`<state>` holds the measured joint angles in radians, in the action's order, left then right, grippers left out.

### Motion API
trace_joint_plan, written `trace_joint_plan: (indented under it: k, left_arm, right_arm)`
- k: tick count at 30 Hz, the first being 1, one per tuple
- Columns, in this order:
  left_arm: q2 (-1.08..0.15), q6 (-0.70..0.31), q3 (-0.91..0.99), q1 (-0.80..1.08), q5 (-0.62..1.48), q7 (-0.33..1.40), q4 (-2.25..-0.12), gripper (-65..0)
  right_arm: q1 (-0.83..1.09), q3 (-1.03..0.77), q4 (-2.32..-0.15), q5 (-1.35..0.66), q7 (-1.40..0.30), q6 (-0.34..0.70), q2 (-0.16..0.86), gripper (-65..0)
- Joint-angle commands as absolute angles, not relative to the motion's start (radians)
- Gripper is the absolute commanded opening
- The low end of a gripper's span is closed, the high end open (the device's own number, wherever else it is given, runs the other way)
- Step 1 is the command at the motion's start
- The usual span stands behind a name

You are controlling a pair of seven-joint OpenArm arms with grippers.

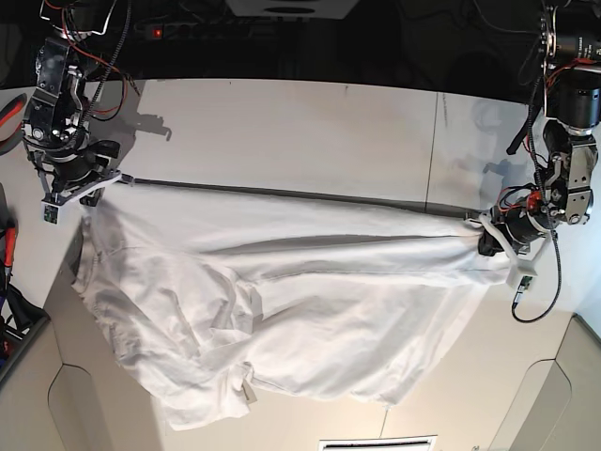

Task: Layout the t-shirt on the table in an organized manner, then fold the t-shirt properly
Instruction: 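Lift the shirt with both grippers, holding it stretched between them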

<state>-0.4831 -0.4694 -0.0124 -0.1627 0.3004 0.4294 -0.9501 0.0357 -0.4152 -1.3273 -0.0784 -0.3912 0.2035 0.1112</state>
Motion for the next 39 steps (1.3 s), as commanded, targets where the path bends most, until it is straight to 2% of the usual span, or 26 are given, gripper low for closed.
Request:
trace_joint_plan:
  k: [1, 9, 19, 27, 35, 39]
  left_arm:
    - [-0.503, -0.439, -0.012, -0.138, 0.245, 0.531, -0.942, -65.0]
    - [-0.501, -0.461, 0.006, 0.01, 0.282, 0.61, -1.092, -65.0]
    - [-0.501, -0.47, 0.173, 0.238, 0.327, 0.61, -1.372, -65.0]
    - [-0.495, -0.519, 0.271, 0.337, 0.389, 0.62, -1.39, -65.0]
    - [-0.46, -0.617, 0.355, 0.389, 0.484, 0.644, -1.39, -65.0]
    - [-0.46, -0.622, 0.36, 0.383, 0.483, 0.639, -1.39, -65.0]
  right_arm:
    - [0.026, -0.419, -1.338, -0.087, -0.405, 0.217, 0.121, -65.0]
    - [0.036, -0.419, -1.34, -0.098, -0.49, 0.244, 0.121, -65.0]
    - [0.17, -0.419, -1.483, -0.21, -0.495, 0.304, 0.121, -65.0]
    - [0.294, -0.419, -1.614, -0.21, -0.509, 0.315, 0.121, -65.0]
    - [0.371, -0.419, -1.668, -0.23, -0.525, 0.315, 0.121, -65.0]
    - [0.375, -0.419, -1.672, -0.259, -0.523, 0.315, 0.121, -65.0]
